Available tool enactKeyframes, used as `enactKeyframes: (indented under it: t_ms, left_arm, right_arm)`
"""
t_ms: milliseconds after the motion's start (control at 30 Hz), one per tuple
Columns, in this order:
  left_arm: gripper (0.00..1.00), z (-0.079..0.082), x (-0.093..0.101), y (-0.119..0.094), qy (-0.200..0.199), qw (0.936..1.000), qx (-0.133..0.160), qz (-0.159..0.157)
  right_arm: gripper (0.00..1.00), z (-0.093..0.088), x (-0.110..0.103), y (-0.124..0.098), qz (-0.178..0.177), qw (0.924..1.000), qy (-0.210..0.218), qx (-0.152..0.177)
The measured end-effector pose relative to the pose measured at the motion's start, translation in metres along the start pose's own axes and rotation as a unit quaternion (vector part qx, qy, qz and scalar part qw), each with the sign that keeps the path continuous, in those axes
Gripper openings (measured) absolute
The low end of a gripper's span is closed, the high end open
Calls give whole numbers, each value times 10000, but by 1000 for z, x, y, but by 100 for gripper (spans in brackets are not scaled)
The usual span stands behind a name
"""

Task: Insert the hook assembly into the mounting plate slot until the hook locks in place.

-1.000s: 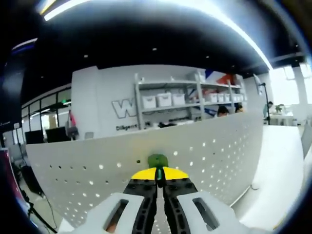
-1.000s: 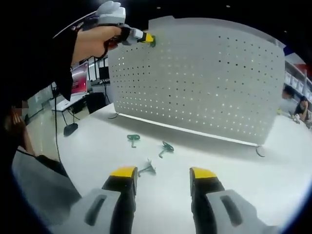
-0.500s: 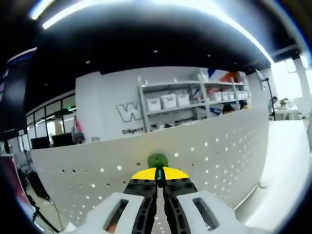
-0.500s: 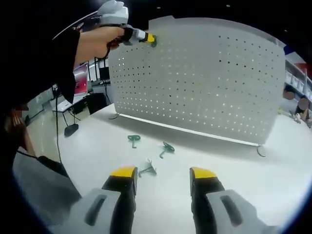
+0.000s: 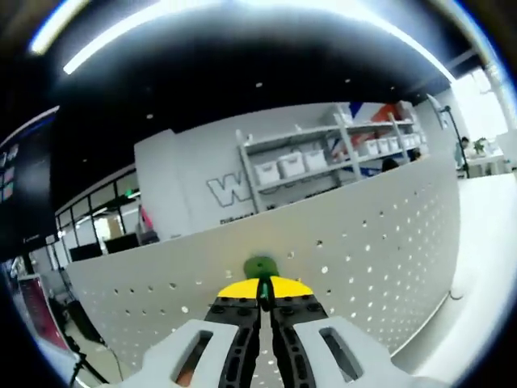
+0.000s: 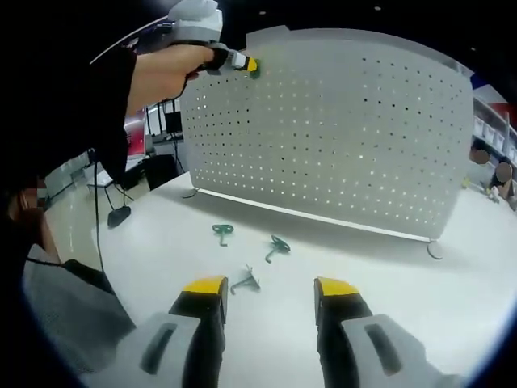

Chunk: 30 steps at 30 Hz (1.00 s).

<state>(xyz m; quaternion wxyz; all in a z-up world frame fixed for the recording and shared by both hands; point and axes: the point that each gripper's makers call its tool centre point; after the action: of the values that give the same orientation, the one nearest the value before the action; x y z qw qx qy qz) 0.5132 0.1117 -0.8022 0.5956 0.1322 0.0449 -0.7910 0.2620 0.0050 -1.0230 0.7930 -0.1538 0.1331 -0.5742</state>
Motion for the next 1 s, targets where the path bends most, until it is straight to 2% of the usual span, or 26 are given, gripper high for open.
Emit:
enactKeyframes:
  t_ms: [67,333,467,1000]
  left_arm:
    - [2,1,1,1,113,9999,-19,61]
    - [2,-2,1,6,125,9997,-56,201]
    - [2,-2,-1,6,-14,9996,-38,273]
    - [3,-3,-1,4,-98,9996,-1,256]
  right_arm:
    - [40,0,0,0,-1,10000,10,6]
    - [40,2,-1,0,40,10000,15,21]
    - [40,0,-2,0,67,10000,13,0]
    - [41,2,-1,0,45,10000,-1,32]
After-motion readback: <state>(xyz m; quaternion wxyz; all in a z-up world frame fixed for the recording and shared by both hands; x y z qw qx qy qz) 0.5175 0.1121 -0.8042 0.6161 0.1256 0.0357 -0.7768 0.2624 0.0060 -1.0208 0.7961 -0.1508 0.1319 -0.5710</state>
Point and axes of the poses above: the point that each gripper's makers call its tool centre point, and the gripper's own axes: y roughly forward along the fingers, x roughly to its right, z roughly out of its top, and after that the axes turned 5 degrees about x, right-handed
